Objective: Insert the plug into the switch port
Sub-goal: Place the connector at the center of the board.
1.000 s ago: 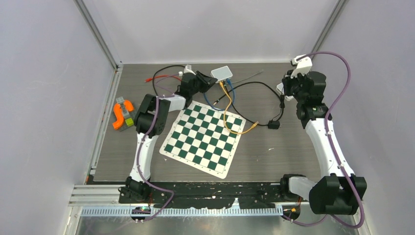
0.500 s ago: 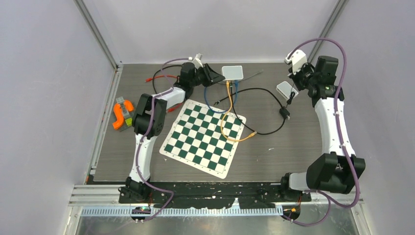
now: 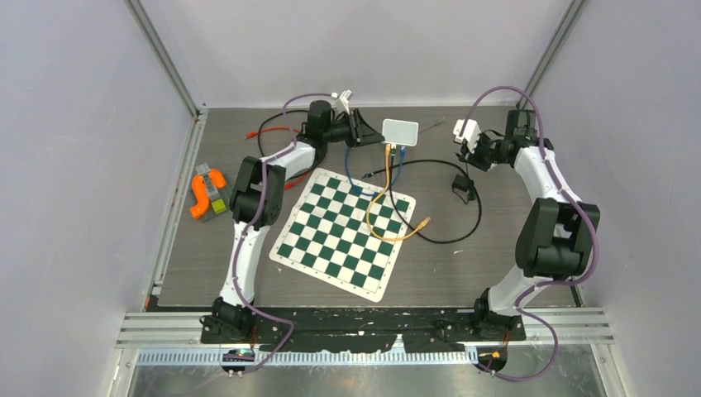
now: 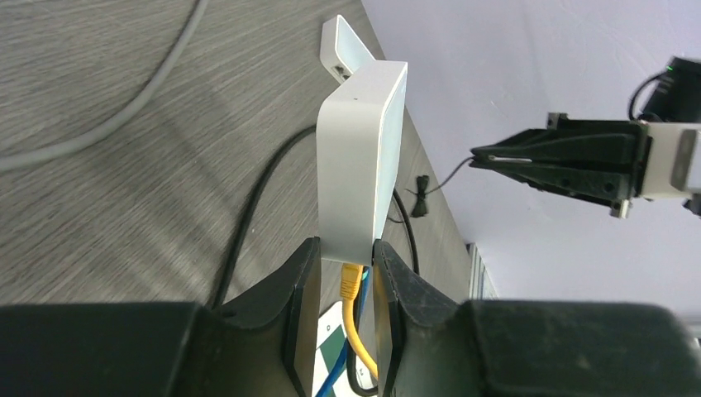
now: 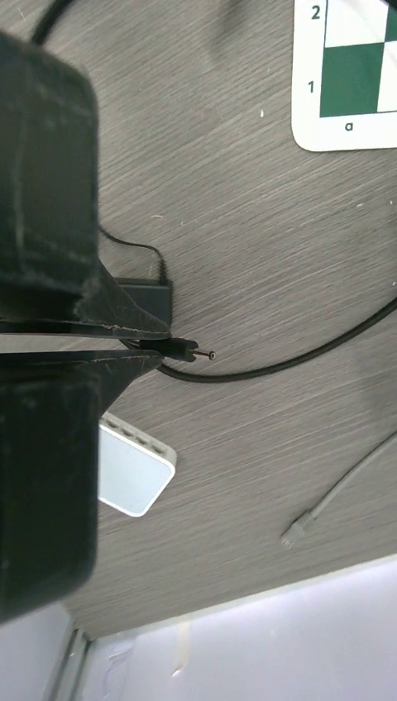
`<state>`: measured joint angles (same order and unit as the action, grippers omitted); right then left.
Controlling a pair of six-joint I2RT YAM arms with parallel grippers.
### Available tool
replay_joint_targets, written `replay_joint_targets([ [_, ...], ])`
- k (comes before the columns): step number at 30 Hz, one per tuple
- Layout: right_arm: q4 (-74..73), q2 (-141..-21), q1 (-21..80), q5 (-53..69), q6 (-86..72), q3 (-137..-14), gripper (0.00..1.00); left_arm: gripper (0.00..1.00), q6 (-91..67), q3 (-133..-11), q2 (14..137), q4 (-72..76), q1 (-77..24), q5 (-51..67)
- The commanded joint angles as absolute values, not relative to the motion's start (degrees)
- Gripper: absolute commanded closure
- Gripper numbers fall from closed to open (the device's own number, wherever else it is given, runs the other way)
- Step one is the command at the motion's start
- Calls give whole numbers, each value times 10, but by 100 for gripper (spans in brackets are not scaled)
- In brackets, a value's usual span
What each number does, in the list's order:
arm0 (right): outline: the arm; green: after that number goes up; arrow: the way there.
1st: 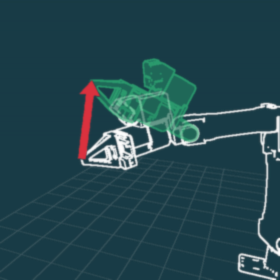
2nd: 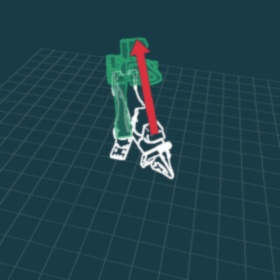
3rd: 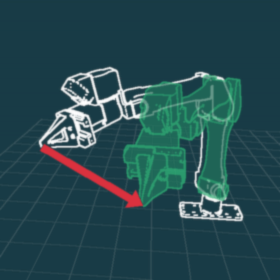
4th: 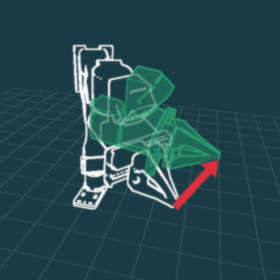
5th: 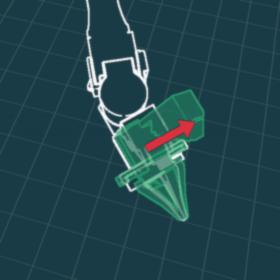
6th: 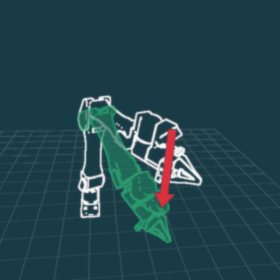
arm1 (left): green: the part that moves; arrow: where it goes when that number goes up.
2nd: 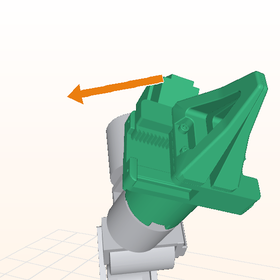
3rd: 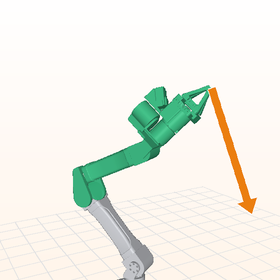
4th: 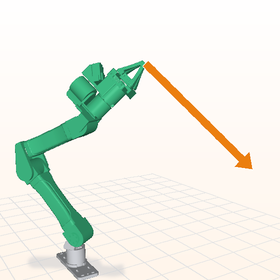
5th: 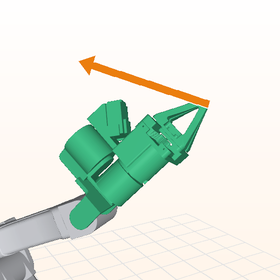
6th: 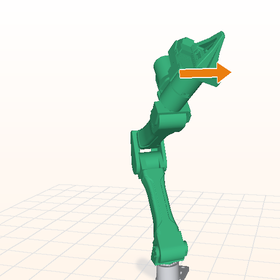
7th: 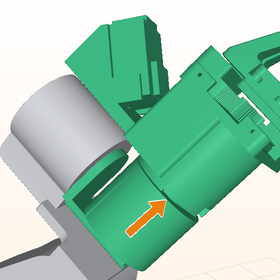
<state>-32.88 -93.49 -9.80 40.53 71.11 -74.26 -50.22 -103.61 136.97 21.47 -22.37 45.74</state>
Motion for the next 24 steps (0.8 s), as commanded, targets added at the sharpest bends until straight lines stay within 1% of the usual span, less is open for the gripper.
replay_joint_targets([
  [1, -347, -967, -89, 451, 774, -791, 95, 100, -489, -1078, 1374, 228, -215, 540],
  [7, -334, -1009, -59, 404, 783, -805, 95, 100, -473, -1104, 1381, 204, -210, 587],
  [11, -309, -1021, -34, 392, 788, -804, 95, 100, -476, -1096, 1376, 209, -208, 618],
  [19, -263, -1042, -7, 404, 781, -803, 95, 100, -456, -1100, 1379, 178, -206, 645],
  [24, -264, -1051, 0, 397, 783, -813, 95, 100, -416, -1104, 1373, 122, -206, 643],
])
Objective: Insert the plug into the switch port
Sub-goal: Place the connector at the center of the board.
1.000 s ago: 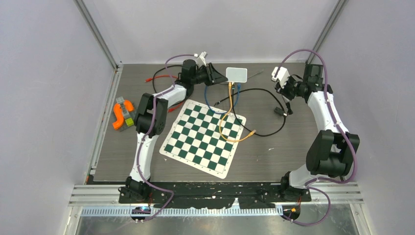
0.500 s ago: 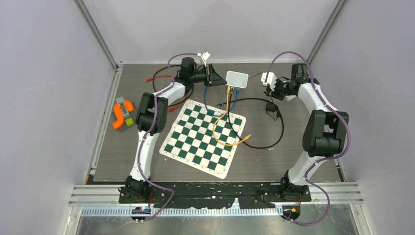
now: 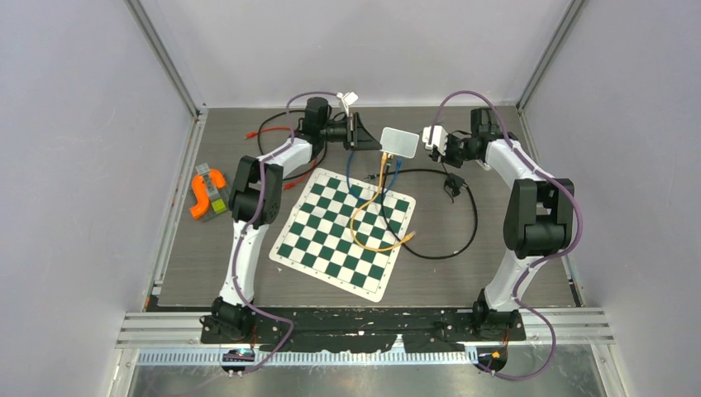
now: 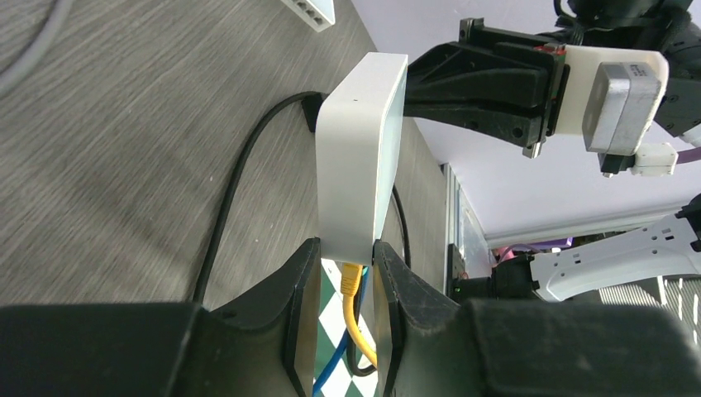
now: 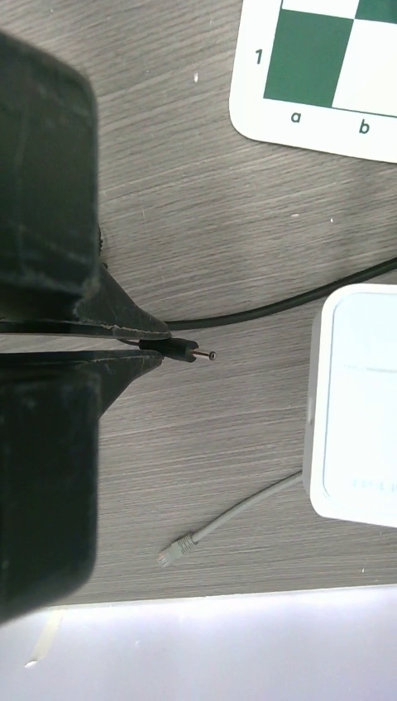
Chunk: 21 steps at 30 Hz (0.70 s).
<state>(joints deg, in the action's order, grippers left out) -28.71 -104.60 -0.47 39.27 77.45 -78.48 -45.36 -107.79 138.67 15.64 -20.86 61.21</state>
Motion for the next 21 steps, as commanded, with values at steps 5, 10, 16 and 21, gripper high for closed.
replay_joint_targets([
  [5, -268, -1053, 0, 392, 790, -820, 95, 100, -391, -1108, 1365, 91, -206, 642],
  [10, -281, -1055, 28, 384, 799, -829, 95, 100, -363, -1110, 1358, 55, -206, 644],
  [16, -291, -1060, 40, 369, 800, -846, 95, 100, -356, -1108, 1353, 46, -207, 649],
  [21, -304, -1068, 49, 349, 810, -854, 95, 100, -355, -1106, 1348, 47, -207, 656],
])
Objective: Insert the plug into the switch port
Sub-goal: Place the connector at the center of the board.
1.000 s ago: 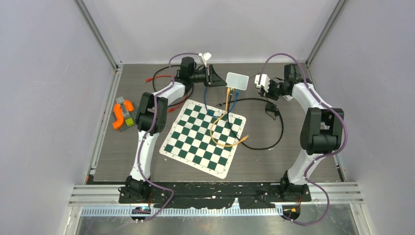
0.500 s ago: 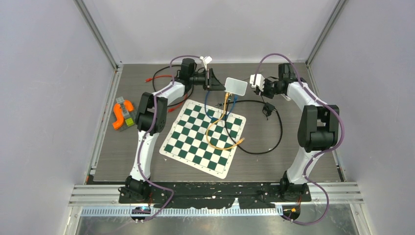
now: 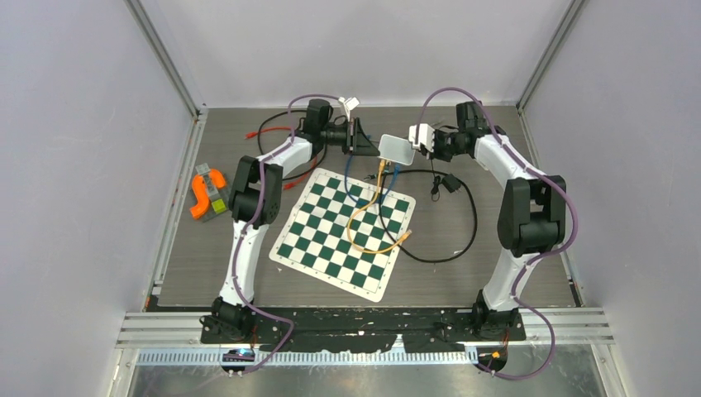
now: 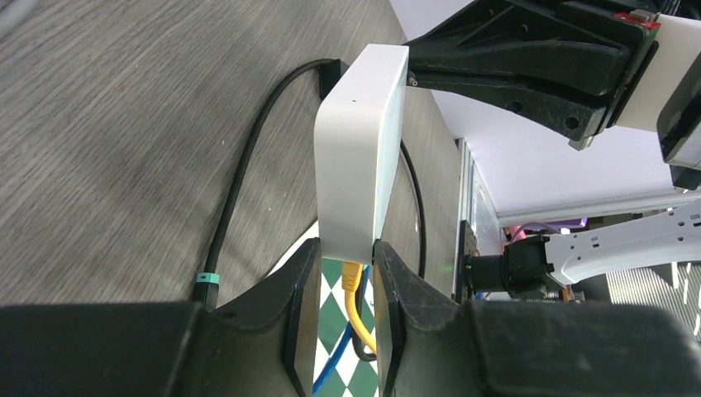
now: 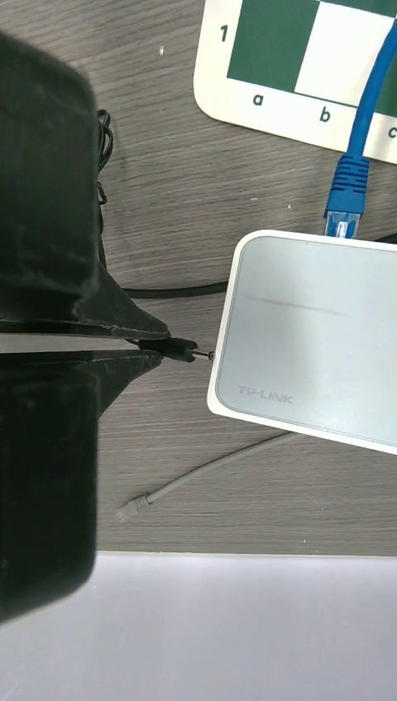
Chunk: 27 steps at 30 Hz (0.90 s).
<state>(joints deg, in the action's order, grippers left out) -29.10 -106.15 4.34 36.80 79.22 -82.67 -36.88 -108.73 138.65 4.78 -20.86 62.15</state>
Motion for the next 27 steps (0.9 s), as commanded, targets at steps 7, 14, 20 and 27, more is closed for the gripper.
replay_joint_targets([
  [7, -320, -1064, 53, 328, 810, -854, 95, 100, -347, -1103, 1343, 41, -207, 654],
  [14, -309, -1072, 67, 303, 783, -858, 95, 100, -351, -1098, 1341, 46, -207, 647],
  [20, -301, -1079, 81, 290, 772, -859, 95, 100, -352, -1090, 1338, 49, -209, 642],
  [27, -288, -1077, 88, 285, 754, -863, 95, 100, -352, -1089, 1336, 51, -211, 642],
])
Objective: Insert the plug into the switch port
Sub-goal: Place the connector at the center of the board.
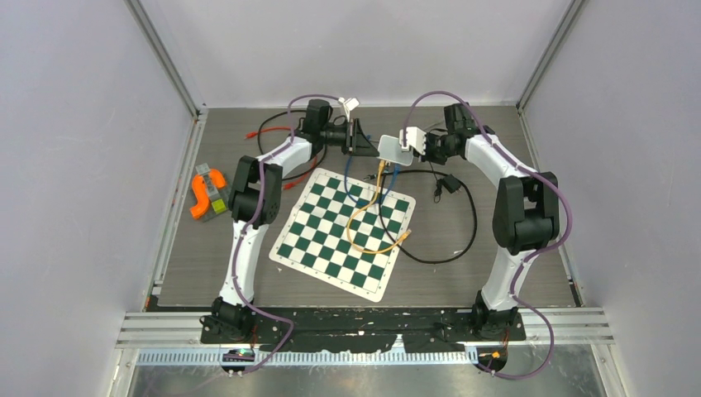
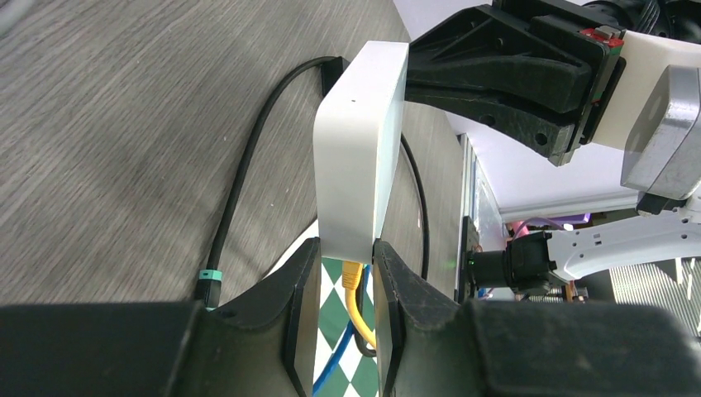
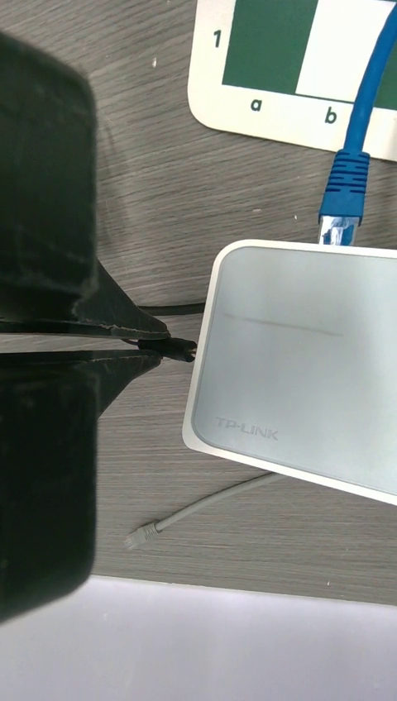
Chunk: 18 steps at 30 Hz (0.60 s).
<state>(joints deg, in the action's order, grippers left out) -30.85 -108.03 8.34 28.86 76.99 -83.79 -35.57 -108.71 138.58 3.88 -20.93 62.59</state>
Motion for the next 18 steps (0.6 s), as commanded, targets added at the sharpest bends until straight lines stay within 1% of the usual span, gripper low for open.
replay_joint_targets([
  [1, -287, -1076, 89, 285, 754, -863, 95, 100, -352, -1088, 1335, 51, -211, 642],
  [10, -277, -1066, 91, 287, 764, -854, 95, 100, -332, -1089, 1335, 29, -211, 647],
  [18, -273, -1058, 104, 280, 804, -844, 95, 100, -294, -1106, 1332, -27, -211, 649],
])
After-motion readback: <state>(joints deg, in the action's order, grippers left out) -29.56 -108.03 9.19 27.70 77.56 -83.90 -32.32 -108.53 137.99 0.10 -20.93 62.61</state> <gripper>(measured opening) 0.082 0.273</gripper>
